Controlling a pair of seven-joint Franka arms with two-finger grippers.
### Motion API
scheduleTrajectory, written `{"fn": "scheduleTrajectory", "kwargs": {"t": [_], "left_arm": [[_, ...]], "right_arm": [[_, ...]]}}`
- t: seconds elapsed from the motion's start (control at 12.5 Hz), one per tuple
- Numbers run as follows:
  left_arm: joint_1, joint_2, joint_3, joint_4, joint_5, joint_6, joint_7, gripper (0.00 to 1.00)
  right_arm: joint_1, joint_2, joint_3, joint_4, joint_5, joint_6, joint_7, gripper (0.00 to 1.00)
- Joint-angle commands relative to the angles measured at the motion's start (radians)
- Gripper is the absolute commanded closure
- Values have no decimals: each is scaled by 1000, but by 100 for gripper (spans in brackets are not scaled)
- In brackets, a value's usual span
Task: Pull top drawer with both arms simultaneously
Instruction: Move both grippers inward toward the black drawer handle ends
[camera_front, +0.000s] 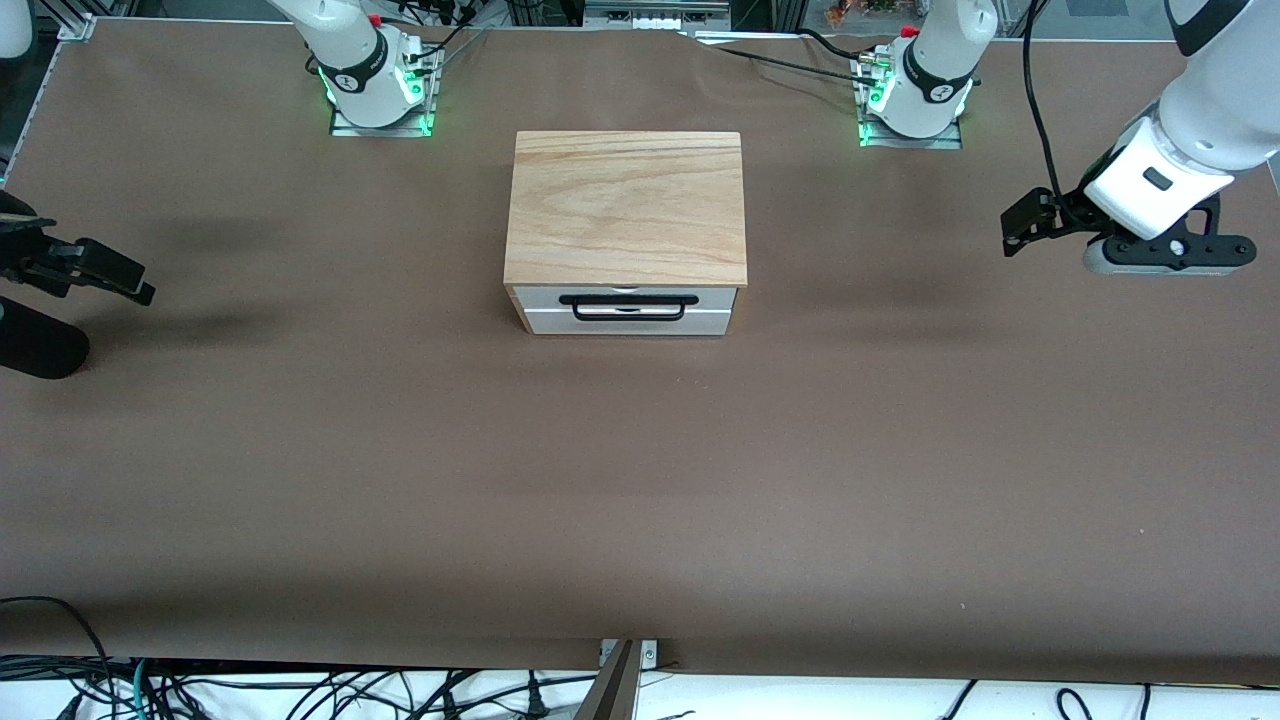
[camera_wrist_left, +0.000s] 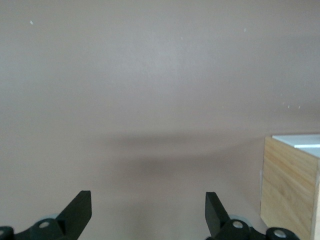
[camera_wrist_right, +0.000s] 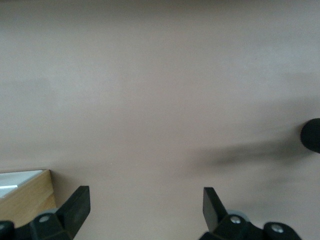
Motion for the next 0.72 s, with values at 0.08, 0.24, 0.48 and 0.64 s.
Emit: {"fn": "scheduleTrajectory", "kwargs": {"t": [0.08, 0.24, 0.48, 0.64], "left_arm": [[0, 44, -5, 40, -87, -40, 3, 0], [-7, 83, -3, 40, -160, -37, 3, 0], [-24, 256, -24, 137, -397, -10, 38, 0], [-23, 384, -24, 222, -562, -8, 143, 0]], "right_arm": [[43, 69, 13, 7, 1, -8, 15, 0], [46, 113, 16, 5, 74, -5, 1, 0], [19, 187, 10, 5, 392, 0, 2, 0], [-4, 227, 10, 4, 571, 8, 2, 0]]}}
